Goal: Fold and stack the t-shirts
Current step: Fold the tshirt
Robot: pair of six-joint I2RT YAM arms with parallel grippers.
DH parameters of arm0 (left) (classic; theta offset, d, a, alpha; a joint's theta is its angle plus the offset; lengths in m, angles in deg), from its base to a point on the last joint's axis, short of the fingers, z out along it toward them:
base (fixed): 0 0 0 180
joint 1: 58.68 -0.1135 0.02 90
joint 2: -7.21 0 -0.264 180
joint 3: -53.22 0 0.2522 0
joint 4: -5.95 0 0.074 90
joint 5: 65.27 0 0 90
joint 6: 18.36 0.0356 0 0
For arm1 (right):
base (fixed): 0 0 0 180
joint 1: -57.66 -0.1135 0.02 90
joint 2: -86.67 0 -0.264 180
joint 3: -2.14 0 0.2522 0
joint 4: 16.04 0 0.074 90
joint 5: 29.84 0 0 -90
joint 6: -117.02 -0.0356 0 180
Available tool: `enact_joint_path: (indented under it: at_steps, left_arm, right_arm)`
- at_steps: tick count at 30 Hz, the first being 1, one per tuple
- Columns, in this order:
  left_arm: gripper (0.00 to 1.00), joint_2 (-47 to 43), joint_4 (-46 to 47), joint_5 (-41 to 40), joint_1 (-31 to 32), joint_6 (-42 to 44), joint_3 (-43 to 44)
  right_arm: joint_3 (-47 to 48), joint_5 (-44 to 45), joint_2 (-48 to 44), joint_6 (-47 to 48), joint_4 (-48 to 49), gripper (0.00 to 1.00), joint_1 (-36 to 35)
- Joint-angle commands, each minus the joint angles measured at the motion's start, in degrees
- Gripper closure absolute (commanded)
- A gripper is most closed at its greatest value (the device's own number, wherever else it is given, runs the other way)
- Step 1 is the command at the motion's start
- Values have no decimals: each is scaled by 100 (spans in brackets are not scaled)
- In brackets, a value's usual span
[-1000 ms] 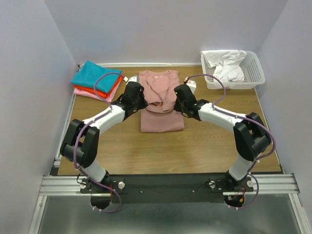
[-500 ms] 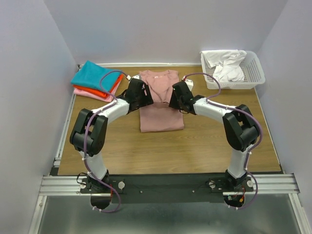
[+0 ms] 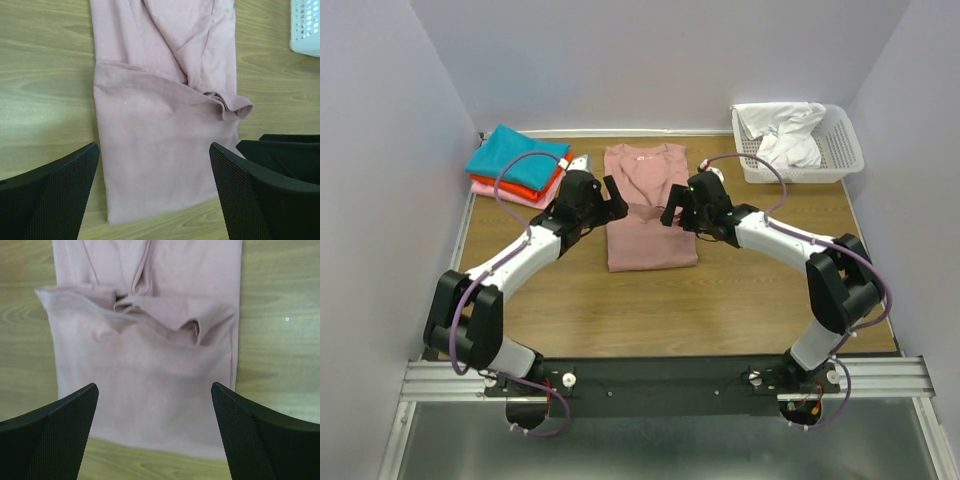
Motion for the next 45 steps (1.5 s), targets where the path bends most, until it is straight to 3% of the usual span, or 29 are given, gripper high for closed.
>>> enact_joint_path:
  at_steps: [1, 7, 15, 19, 28, 30, 34, 38, 44, 45]
  left_arm:
    - [2, -467, 123, 224, 14, -186, -705]
    - [2, -1188, 229, 496, 172, -405, -1848]
    - [2, -2594, 264, 593, 198, -687, -3167]
    - [2, -2858, 168, 672, 198, -669, -3309]
    - [2, -2595, 185, 654, 198, -599, -3124]
    - [2, -2438, 264, 655, 198, -564, -3098]
    - [2, -2130, 457, 672, 198, -529, -3010]
    - [5, -1664, 765, 786, 198, -467, -2896]
    - [28, -971, 941, 900, 198, -344, -2711]
    - [35, -891, 967, 918, 198, -327, -2685]
  right_arm:
    - [-497, -488, -366, 23, 69, 0, 10]
    - [-789, -1471, -499, 339, 638, 0, -8]
    - [485, -1887, 1063, 962, 728, 0, -8]
    - [1118, -1492, 1645, 1043, 693, 0, 1]
    - [2471, 835, 2340, 2043, 614, 0, 106]
    - [2534, 935, 2271, 2141, 491, 0, 106]
    - [1938, 742, 1455, 1844, 420, 0, 106]
    - [674, 478, 260, 1141, 394, 0, 106]
    - [-1357, 48, -1288, -72, 385, 0, 106]
    - [-1542, 12, -1455, -213, 385, 1, 106]
